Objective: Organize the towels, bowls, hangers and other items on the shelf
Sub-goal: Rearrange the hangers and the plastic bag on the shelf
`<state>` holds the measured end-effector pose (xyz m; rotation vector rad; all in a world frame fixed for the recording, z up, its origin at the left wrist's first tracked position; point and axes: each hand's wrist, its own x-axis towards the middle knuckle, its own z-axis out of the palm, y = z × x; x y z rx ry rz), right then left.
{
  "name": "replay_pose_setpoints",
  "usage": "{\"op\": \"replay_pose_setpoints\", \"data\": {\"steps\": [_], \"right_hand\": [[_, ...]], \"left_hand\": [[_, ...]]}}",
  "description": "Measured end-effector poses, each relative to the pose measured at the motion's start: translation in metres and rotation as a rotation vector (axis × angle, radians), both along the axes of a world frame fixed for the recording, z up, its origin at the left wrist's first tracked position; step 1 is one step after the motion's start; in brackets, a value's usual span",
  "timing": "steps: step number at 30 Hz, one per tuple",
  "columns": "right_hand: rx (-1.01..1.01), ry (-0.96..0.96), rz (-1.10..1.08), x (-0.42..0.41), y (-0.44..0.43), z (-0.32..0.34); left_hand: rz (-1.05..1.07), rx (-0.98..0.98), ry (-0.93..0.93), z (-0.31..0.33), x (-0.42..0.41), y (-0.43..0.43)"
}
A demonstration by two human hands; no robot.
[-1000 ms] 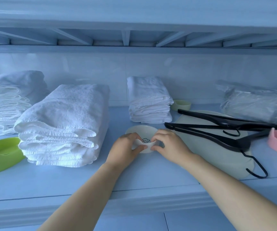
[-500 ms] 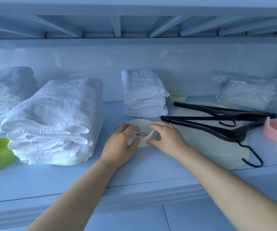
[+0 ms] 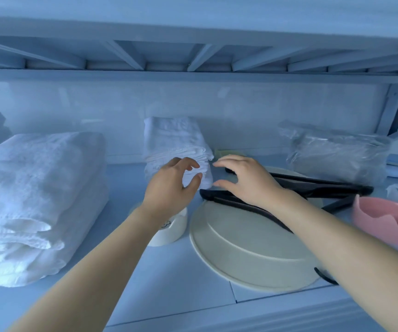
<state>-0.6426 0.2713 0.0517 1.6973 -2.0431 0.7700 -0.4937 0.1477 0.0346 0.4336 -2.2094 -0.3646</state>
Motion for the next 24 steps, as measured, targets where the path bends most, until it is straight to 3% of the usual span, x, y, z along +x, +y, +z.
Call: {"op": "replay_pose_setpoints", "data": {"steps": [10, 18, 24], "right_hand": [[0.055, -0.006, -0.030, -0.083, 0.008, 0.009], [0.374, -0.108, -0.074, -0.136, 0.015, -0.020], [0.418, -0.172, -0.092, -0.154, 0.015, -0.031]], "left_hand": [[0.020, 0.042, -0.171, 0.009, -0.085, 0.008], [-0.014, 0.019, -0.450, -0.032, -0.127, 0.017], [-0.025, 0.051, -0.554, -0.052, -0.132, 0.014]]}}
